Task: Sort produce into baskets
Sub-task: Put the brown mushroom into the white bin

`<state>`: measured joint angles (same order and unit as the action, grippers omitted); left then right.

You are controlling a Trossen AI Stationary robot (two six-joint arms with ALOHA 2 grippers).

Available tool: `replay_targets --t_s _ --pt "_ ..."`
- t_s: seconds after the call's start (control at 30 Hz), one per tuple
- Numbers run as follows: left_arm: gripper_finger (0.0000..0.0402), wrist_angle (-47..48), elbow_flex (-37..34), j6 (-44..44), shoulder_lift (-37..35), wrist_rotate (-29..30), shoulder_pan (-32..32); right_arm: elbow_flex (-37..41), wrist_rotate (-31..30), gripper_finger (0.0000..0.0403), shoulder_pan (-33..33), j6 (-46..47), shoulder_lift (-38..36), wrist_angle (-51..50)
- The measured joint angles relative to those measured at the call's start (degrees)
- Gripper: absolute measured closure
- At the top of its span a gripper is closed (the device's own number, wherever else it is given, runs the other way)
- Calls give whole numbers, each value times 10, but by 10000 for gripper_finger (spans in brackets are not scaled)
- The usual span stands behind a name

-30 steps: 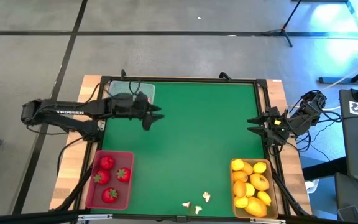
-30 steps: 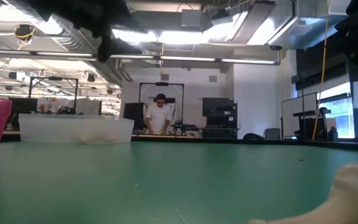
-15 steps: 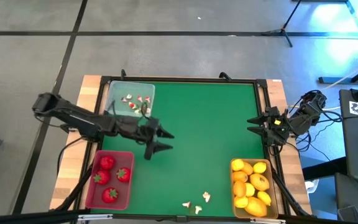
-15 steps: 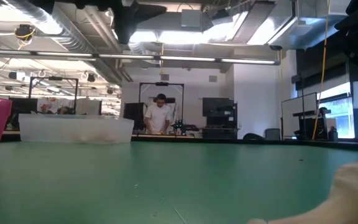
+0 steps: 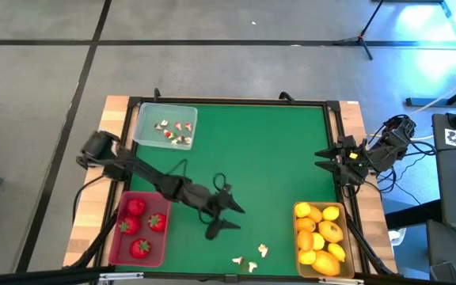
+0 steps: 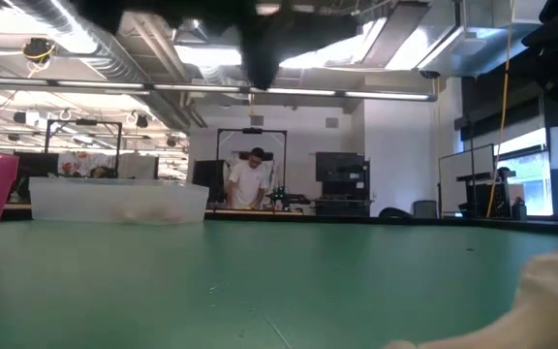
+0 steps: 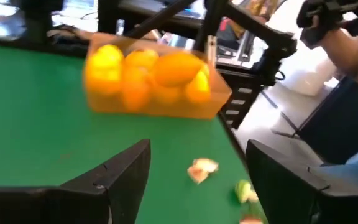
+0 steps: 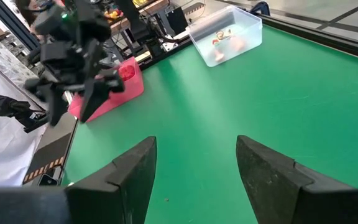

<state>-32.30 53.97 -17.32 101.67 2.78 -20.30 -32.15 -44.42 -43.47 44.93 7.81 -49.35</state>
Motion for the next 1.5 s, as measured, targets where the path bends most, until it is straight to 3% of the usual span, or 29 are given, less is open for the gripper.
replay_targets --t_s 0.5,1.23,1.5 --pt "141 4 189 38 186 -21 -7 0 0 182 0 17 0 0" --pt "141 -13 297 43 351 -79 -21 0 -1 182 0 17 0 0" --pt "141 7 321 40 372 -88 -10 0 0 182 0 17 0 -2"
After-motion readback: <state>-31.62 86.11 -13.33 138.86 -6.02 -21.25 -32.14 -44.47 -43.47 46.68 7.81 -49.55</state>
